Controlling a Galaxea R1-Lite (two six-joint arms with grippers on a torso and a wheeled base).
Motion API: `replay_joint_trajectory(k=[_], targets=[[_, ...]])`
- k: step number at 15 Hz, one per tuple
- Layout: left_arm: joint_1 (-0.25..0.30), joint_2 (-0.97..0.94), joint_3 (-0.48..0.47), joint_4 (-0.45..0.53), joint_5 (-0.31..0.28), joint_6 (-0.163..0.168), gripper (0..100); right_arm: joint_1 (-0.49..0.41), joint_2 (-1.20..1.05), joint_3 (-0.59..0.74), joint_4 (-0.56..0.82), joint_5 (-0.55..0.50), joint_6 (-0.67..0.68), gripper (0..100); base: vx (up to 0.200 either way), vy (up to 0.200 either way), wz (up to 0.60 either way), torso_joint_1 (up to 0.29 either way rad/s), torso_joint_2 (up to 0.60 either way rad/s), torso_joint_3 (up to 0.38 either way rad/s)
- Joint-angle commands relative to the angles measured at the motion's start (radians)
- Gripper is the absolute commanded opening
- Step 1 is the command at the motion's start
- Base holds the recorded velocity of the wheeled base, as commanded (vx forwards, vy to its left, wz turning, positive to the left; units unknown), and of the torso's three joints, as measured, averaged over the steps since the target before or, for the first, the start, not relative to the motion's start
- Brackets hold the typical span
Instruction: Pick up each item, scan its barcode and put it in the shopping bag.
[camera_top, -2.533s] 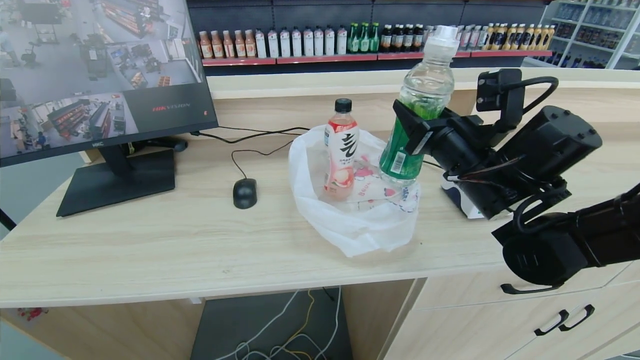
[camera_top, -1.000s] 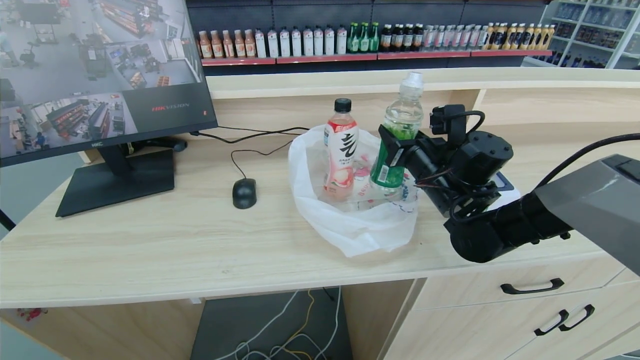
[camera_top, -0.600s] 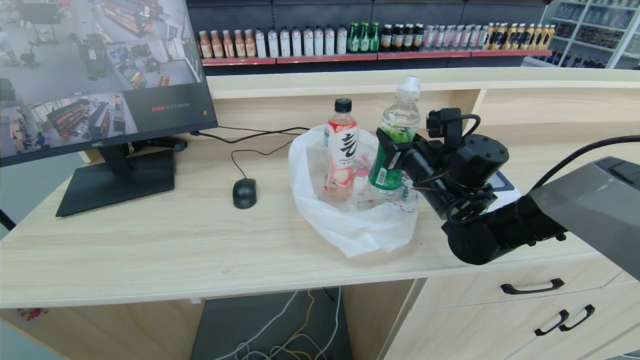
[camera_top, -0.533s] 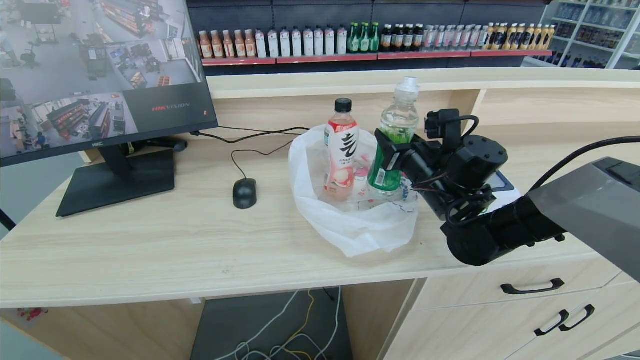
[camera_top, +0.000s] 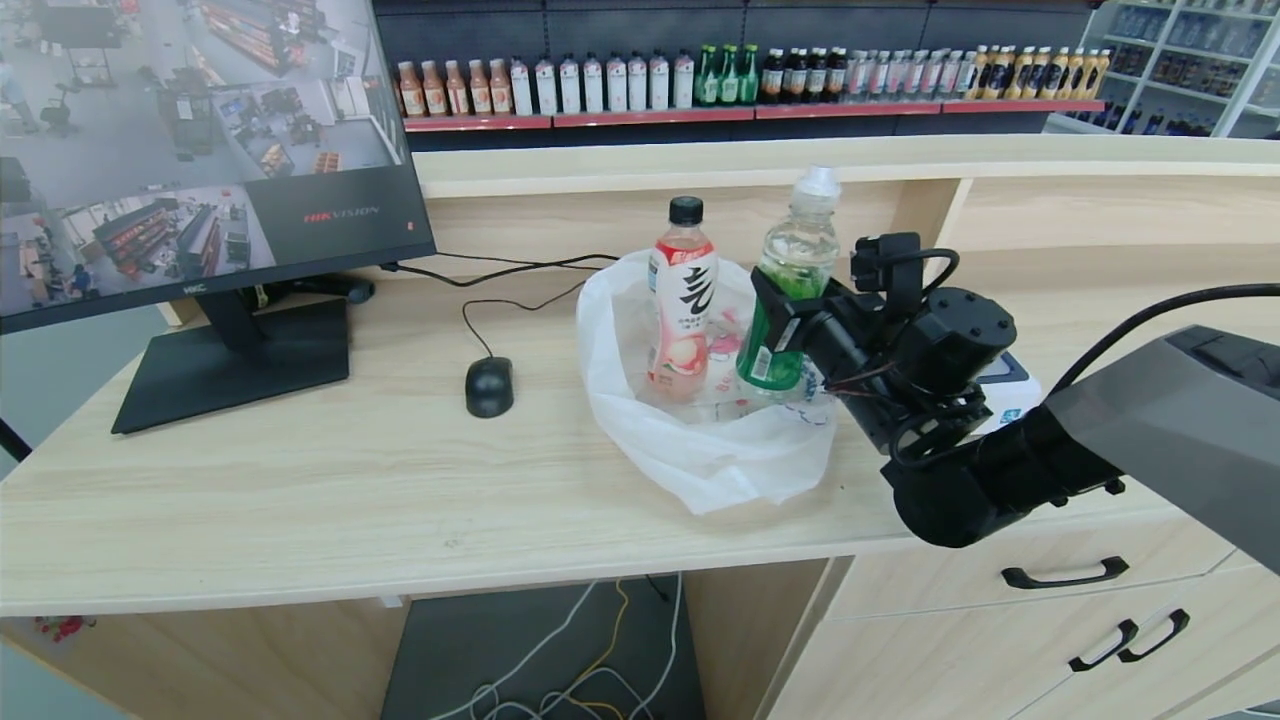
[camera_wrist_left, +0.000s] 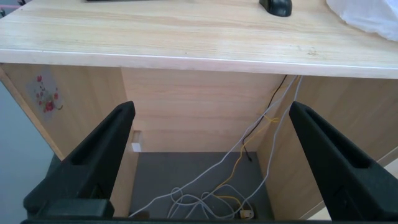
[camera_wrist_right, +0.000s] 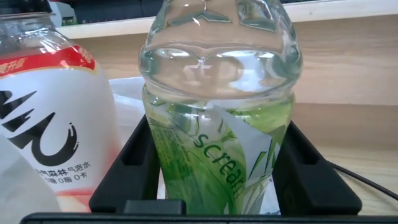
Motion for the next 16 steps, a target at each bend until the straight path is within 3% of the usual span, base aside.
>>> replay_joint_trajectory(k=[1, 11, 12, 16], targets=[[0.0, 0.0, 0.0, 0.0, 0.0, 0.0, 100, 0.003, -0.001, 0.03, 0.001, -0.001, -0.001, 0, 0.0, 0.0, 0.0, 0.0, 0.0, 0.0], [0.0, 0.0, 0.0, 0.0, 0.0, 0.0, 100, -0.001, 0.002, 0.082, -0.01, -0.004, -0.012, 0, 0.0, 0.0, 0.0, 0.0, 0.0, 0.0], [0.0, 0.0, 0.0, 0.0, 0.0, 0.0, 100, -0.003, 0.002, 0.086, -0.01, -0.004, -0.012, 100, 0.0, 0.0, 0.0, 0.0, 0.0, 0.0], [0.0, 0.0, 0.0, 0.0, 0.0, 0.0, 100, -0.003, 0.0, 0.097, -0.022, -0.004, -0.012, 100, 0.0, 0.0, 0.0, 0.0, 0.0, 0.0]])
